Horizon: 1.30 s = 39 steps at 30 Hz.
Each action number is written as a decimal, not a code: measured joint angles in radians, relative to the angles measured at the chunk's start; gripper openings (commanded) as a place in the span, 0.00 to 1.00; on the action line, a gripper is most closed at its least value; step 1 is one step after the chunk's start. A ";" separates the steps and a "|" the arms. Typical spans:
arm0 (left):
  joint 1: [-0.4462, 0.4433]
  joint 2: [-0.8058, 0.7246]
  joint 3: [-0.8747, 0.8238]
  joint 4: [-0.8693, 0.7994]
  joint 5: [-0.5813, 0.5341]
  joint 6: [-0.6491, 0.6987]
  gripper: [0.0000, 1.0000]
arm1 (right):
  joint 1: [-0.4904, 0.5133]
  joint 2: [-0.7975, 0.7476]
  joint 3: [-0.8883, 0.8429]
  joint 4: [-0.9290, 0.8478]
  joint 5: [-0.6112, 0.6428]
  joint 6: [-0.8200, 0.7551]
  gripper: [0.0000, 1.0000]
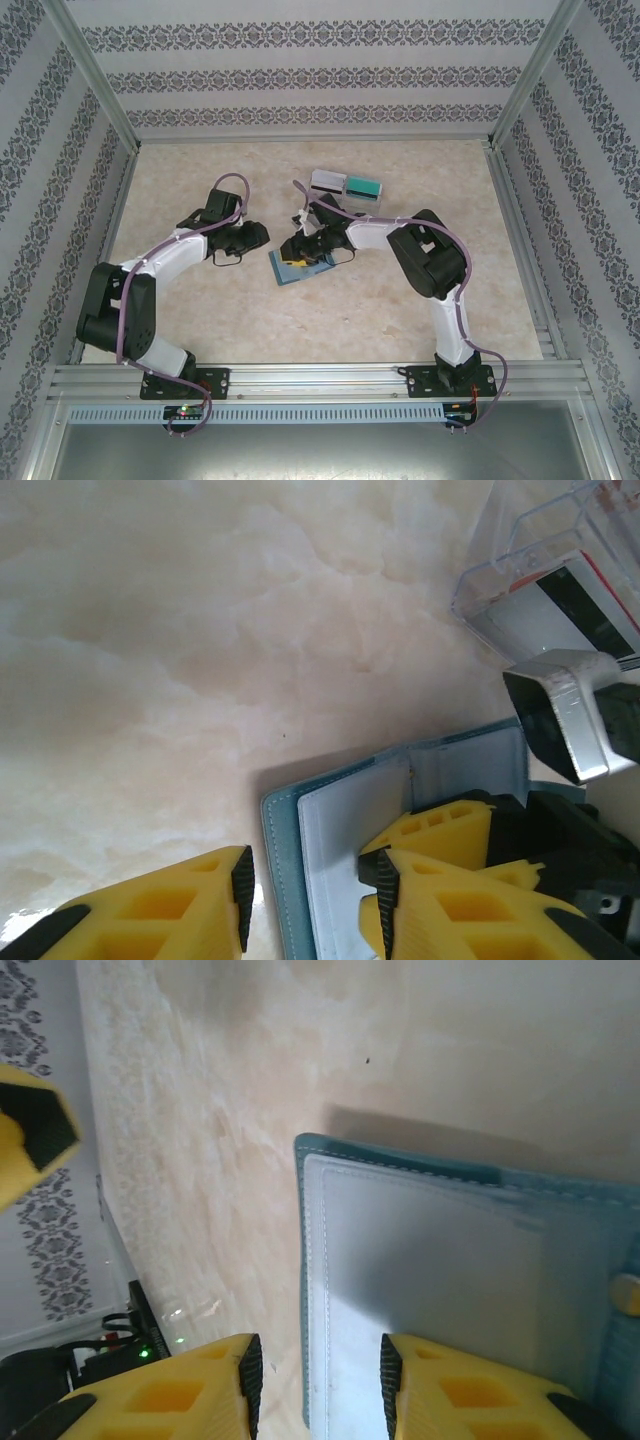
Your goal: Put the credit cards into the card holder
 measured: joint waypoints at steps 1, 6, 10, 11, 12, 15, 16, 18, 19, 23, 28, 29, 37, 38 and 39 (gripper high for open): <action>0.000 0.005 -0.003 0.005 0.005 -0.003 0.39 | -0.006 0.000 -0.008 0.015 -0.011 0.007 0.40; 0.000 0.017 -0.007 0.029 0.022 -0.011 0.39 | -0.016 0.002 -0.036 0.074 -0.047 0.015 0.40; 0.000 0.018 -0.007 0.041 0.031 -0.014 0.39 | -0.021 0.011 -0.045 0.111 -0.080 0.024 0.40; 0.000 0.018 -0.007 0.043 0.032 -0.015 0.39 | -0.023 0.015 -0.046 0.119 -0.092 0.031 0.40; 0.000 0.019 -0.007 0.045 0.032 -0.016 0.39 | -0.025 0.019 -0.046 0.127 -0.101 0.037 0.40; 0.000 0.023 -0.007 0.048 0.033 -0.019 0.39 | -0.026 0.028 -0.046 0.146 -0.121 0.044 0.40; 0.000 0.025 -0.007 0.048 0.034 -0.019 0.39 | -0.026 0.029 -0.046 0.149 -0.124 0.045 0.40; 0.000 0.027 -0.007 0.048 0.037 -0.022 0.38 | -0.025 0.030 -0.046 0.154 -0.128 0.044 0.40; 0.000 0.027 -0.007 0.048 0.039 -0.022 0.39 | -0.025 0.030 -0.046 0.155 -0.128 0.044 0.40; 0.000 0.027 -0.007 0.048 0.044 -0.022 0.39 | -0.025 0.030 -0.045 0.155 -0.131 0.045 0.40; 0.000 0.029 0.006 0.046 0.050 -0.022 0.39 | -0.023 0.029 -0.037 0.141 -0.129 0.044 0.41; 0.000 0.030 0.013 0.045 0.050 -0.022 0.39 | -0.022 0.028 -0.033 0.132 -0.126 0.044 0.41; 0.000 0.032 0.079 0.034 0.032 -0.010 0.39 | -0.023 -0.008 -0.018 0.070 -0.082 0.043 0.41; 0.000 0.032 0.082 0.031 0.029 -0.008 0.39 | -0.023 -0.016 -0.016 0.063 -0.079 0.043 0.41; 0.000 0.032 0.084 0.030 0.027 -0.007 0.39 | -0.023 -0.027 -0.014 0.055 -0.076 0.042 0.41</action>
